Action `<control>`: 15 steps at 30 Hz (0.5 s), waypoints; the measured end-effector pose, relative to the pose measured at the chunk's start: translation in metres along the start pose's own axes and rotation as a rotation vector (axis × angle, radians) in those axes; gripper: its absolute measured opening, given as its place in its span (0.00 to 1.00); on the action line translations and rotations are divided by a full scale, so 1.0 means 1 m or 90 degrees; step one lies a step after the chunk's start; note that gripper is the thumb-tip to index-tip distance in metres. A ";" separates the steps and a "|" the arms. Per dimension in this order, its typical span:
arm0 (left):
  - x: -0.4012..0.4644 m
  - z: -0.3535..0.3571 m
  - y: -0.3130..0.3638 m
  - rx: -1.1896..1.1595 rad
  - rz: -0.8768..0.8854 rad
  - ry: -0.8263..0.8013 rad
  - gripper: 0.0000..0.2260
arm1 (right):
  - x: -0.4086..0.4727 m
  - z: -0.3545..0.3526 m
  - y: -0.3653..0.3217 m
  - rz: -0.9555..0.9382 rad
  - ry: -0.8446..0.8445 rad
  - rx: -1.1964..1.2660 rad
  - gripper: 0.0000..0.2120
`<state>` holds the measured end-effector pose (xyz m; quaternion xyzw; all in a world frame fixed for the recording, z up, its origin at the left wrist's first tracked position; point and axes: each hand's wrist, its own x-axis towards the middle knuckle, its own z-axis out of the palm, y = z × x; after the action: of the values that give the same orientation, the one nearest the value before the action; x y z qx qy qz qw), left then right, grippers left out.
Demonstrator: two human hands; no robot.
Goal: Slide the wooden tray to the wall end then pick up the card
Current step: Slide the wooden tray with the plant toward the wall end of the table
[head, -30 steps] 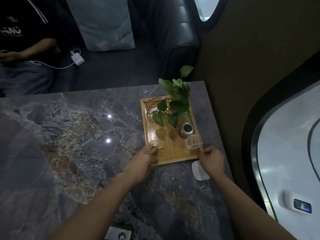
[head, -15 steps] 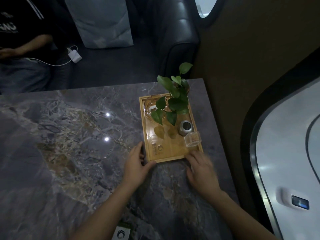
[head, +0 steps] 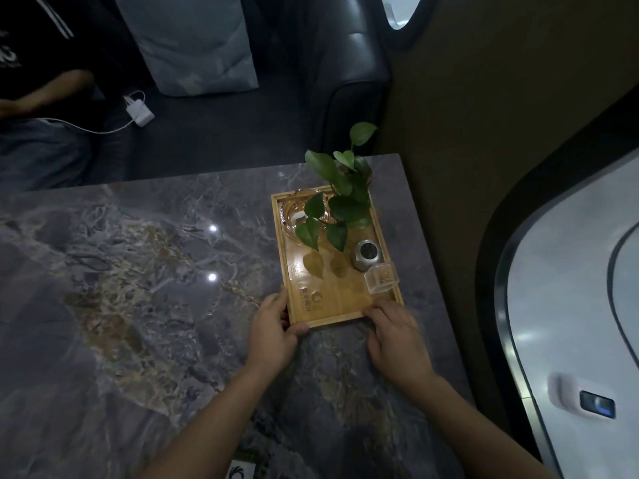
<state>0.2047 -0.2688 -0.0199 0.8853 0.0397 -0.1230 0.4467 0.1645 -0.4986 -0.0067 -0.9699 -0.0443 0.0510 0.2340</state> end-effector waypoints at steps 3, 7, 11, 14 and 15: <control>0.001 0.001 0.000 0.010 0.013 -0.005 0.35 | -0.001 -0.001 0.001 0.002 -0.007 -0.003 0.16; 0.005 0.006 0.003 0.031 0.019 -0.009 0.35 | -0.002 -0.004 0.006 0.007 0.002 0.004 0.15; 0.009 0.012 0.006 0.024 0.025 -0.020 0.36 | -0.002 -0.007 0.010 0.019 0.015 0.010 0.13; 0.011 0.015 0.008 0.013 0.031 -0.021 0.34 | -0.003 -0.010 0.014 0.029 0.019 0.019 0.12; 0.011 0.017 0.010 0.012 0.034 -0.023 0.34 | -0.003 -0.011 0.015 0.032 0.019 0.020 0.13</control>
<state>0.2143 -0.2889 -0.0249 0.8878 0.0070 -0.1275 0.4421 0.1637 -0.5175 -0.0041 -0.9676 -0.0155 0.0427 0.2484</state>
